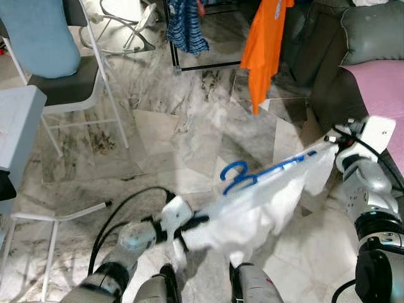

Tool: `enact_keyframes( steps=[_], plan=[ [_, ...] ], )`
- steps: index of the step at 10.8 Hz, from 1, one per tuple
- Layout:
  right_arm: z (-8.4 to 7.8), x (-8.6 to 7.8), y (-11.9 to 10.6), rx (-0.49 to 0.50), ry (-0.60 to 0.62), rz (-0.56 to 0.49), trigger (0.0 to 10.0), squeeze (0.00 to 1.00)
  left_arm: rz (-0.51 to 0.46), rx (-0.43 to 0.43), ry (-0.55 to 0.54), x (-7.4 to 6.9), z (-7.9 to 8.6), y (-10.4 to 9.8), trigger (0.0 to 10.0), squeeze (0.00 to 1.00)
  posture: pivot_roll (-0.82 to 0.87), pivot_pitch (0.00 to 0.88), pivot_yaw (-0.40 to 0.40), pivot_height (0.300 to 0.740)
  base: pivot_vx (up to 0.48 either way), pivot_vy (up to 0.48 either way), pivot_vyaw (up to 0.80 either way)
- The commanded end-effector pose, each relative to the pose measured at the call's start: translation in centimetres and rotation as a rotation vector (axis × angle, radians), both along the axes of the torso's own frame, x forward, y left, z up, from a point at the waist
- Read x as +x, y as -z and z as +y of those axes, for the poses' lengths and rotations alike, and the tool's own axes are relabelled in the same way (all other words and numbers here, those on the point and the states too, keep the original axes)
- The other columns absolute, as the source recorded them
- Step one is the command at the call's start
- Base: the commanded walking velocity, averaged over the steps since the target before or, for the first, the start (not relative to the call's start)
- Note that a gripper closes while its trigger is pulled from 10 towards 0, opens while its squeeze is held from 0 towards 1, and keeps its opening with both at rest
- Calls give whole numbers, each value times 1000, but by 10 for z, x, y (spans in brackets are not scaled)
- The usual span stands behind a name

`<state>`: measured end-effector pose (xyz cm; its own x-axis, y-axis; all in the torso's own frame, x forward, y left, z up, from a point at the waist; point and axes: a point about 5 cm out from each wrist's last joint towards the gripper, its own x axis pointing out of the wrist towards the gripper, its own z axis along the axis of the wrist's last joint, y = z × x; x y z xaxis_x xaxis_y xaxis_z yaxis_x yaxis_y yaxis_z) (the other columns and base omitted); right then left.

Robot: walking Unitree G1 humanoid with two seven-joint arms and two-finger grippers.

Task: Hang hanger

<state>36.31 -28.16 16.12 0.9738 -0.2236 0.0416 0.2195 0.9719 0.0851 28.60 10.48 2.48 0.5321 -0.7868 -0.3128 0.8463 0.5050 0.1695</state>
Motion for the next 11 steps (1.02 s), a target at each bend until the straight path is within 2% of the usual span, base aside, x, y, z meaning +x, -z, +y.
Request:
enact_keyframes(
  steps=[1,2,3,4,5,6,7,8,9,10,11],
  plan=[
    [-9,-2,-28,-34,31,-122,0,0,108,151,-91,-14,29,26,0,0,-297,232,56,740,0,0,0],
    [-1,-2,-31,-27,13,-148,0,0,102,220,-134,-14,31,30,0,0,-297,232,56,740,0,0,0],
    [24,-5,-30,-5,-52,-178,0,0,90,260,-273,-8,31,34,0,0,-303,230,61,740,0,0,0],
    [31,-7,-27,7,-69,-176,0,0,102,250,-325,-7,30,34,0,0,-308,229,64,740,0,0,0],
    [45,-9,-19,25,-107,-161,0,0,140,214,-435,-3,28,35,0,0,-317,228,65,740,0,0,0],
    [70,-14,3,60,-155,-106,0,0,225,144,-617,2,18,36,0,0,-323,222,66,740,0,0,0],
    [82,-17,12,66,-186,-67,0,0,267,95,-669,2,7,37,0,0,-323,219,65,740,0,0,0],
    [87,-19,19,68,-192,-34,0,0,300,41,-705,3,-1,35,0,0,-323,213,64,740,0,0,0],
    [94,-22,38,58,-208,35,0,0,306,-61,-774,10,-9,27,0,0,-318,201,63,740,0,0,0],
    [99,-26,48,61,-223,68,0,0,292,-126,-821,15,-9,22,0,0,-312,192,63,740,0,0,0],
    [104,-30,60,62,-232,102,0,0,295,-233,-873,22,-8,14,0,0,-301,174,63,740,0,0,0]
  ],
)
